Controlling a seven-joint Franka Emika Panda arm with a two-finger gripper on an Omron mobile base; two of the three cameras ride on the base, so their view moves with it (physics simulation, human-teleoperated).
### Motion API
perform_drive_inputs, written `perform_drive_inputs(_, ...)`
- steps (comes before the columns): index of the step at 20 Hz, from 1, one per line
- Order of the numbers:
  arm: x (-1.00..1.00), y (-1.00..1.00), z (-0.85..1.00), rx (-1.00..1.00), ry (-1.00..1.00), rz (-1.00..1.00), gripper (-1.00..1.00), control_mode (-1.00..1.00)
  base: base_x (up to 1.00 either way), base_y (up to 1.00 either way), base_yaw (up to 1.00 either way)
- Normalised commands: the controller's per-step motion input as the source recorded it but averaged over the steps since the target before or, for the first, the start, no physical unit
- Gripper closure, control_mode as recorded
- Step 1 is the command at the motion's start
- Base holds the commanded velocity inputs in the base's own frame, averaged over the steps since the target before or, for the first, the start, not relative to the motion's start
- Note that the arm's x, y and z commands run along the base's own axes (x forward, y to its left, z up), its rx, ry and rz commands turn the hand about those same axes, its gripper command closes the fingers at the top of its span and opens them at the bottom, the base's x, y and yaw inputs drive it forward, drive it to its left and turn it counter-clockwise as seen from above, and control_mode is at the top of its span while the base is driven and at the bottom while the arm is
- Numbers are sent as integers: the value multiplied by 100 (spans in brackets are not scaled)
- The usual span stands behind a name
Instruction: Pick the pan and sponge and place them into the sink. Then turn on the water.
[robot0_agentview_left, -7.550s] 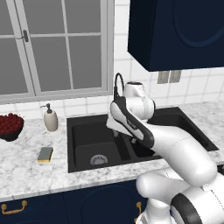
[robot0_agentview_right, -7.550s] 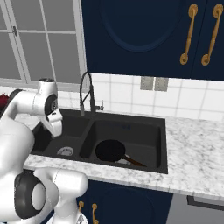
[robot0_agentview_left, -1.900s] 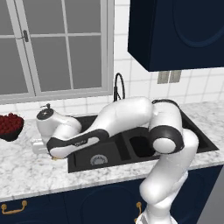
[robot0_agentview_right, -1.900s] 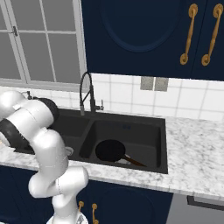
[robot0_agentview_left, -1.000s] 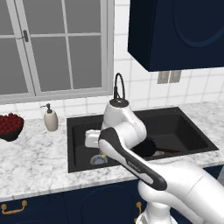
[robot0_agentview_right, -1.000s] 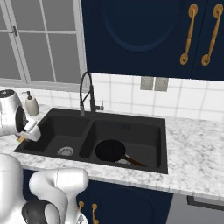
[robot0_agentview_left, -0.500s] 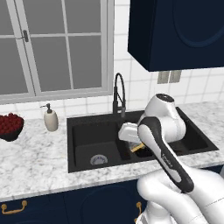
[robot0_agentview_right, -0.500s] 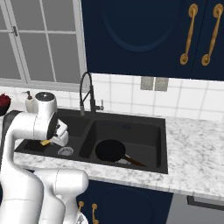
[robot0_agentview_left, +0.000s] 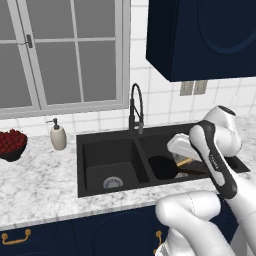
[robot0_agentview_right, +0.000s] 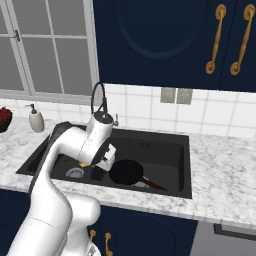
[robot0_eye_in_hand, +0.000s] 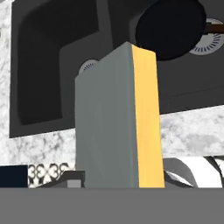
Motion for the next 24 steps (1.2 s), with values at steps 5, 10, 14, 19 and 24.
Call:
perform_drive_inputs(5, 49, -67, -6, 1, 1, 1, 100, -100, 0, 0, 0)
perform_drive_inputs(10, 73, -36, -25, 1, 0, 5, 100, -100, 0, 0, 0)
perform_drive_inputs(14, 80, -21, -33, 2, 1, 5, 100, -100, 0, 0, 0)
perform_drive_inputs(19, 69, -12, -48, 1, 2, 1, 100, -100, 0, 0, 0)
perform_drive_inputs(24, 75, 0, -53, 0, 4, 1, 100, -100, 0, 0, 0)
